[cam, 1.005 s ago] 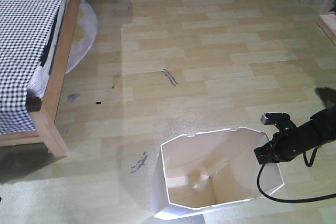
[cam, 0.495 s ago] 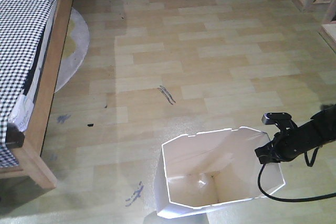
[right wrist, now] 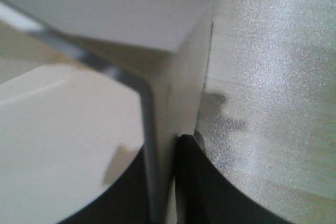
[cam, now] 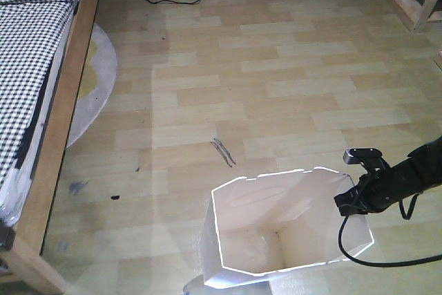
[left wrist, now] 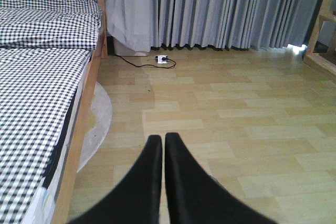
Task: Move trash bin to bedside with robot
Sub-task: 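Drag the held bin with the right gripper toward the bed and curtains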
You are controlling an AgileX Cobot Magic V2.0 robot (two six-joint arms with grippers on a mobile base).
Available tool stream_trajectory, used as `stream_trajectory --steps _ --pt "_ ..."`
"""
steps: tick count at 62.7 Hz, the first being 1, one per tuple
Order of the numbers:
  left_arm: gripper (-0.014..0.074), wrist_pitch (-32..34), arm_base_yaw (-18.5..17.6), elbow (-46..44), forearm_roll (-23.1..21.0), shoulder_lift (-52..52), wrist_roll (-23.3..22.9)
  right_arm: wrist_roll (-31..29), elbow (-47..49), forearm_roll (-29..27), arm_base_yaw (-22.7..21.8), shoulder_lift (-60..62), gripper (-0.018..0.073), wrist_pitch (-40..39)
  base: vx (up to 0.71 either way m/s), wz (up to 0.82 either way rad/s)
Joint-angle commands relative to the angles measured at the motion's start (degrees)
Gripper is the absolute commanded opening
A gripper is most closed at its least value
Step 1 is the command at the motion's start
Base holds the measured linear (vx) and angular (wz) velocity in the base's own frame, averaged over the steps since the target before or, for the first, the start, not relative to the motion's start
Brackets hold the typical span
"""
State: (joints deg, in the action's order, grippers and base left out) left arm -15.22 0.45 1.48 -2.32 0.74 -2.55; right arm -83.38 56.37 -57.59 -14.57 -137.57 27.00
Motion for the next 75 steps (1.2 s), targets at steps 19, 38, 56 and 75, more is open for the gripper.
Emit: stream_trajectory --steps 19,38,56,75 --pt "-0.0006 3.9 0.0 1.1 -0.3 0.8 -0.3 0.1 0.5 -2.4 -0.1 4.3 -0.0005 10.1 0.32 -0.06" --pt "-0.0006 3.9 0.0 1.1 -0.3 0.8 -0.3 0.1 0.5 -2.4 -0.1 4.3 -0.0005 10.1 0.34 -0.09" --pt "-0.0006 3.9 0.0 1.1 -0.3 0.8 -0.3 0.1 0.5 -2.4 -0.1 4.3 -0.0005 10.1 0.35 0.0" --pt "-0.0006 3.9 0.0 1.1 -0.3 0.8 -0.3 0.1 0.5 -2.4 -0.2 4.3 -0.0005 10.2 0.36 0.13"
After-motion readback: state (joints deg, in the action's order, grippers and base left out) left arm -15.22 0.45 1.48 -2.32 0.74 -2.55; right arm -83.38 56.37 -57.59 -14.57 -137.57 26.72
